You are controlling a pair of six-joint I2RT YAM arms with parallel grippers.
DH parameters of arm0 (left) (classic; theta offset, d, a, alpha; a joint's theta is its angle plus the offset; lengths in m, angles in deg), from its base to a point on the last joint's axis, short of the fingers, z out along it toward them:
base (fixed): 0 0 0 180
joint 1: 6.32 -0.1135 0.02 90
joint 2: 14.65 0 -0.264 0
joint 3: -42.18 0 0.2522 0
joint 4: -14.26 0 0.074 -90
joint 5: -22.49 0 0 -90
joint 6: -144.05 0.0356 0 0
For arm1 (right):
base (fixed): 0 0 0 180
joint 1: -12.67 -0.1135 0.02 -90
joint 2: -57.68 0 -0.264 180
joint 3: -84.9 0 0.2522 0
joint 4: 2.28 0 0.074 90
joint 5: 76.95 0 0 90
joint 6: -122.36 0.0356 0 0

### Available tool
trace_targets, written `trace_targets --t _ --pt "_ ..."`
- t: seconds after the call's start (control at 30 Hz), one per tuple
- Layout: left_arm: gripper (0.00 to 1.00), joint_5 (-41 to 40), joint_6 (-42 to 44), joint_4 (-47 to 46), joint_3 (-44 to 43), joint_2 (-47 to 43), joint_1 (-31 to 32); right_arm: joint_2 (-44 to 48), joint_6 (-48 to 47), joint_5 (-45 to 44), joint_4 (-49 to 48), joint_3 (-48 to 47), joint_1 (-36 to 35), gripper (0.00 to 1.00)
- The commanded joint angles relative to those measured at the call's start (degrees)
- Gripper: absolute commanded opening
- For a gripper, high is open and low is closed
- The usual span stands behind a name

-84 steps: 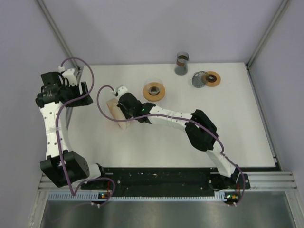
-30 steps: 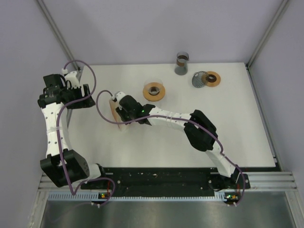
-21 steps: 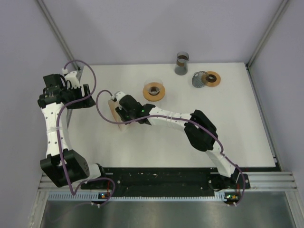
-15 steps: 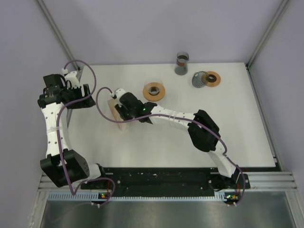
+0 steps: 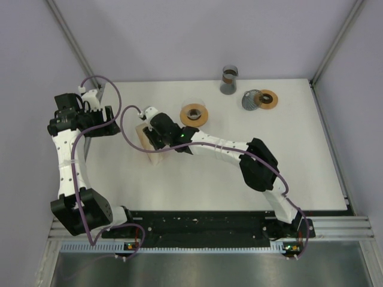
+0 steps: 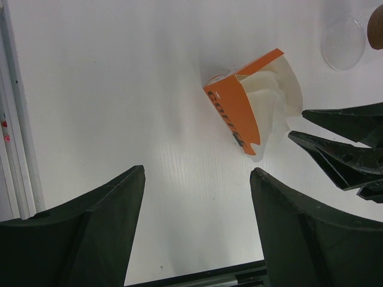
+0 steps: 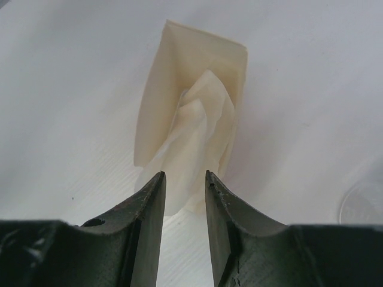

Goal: Place the coffee filter in the dripper

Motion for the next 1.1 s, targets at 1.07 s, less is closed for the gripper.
trace_targets --t 1.07 --pt "0.77 1.66 1.69 -0.82 -0.61 -0.95 -0.23 -4.26 -1.46 0.34 2.04 -7.39 -0.44 0.0"
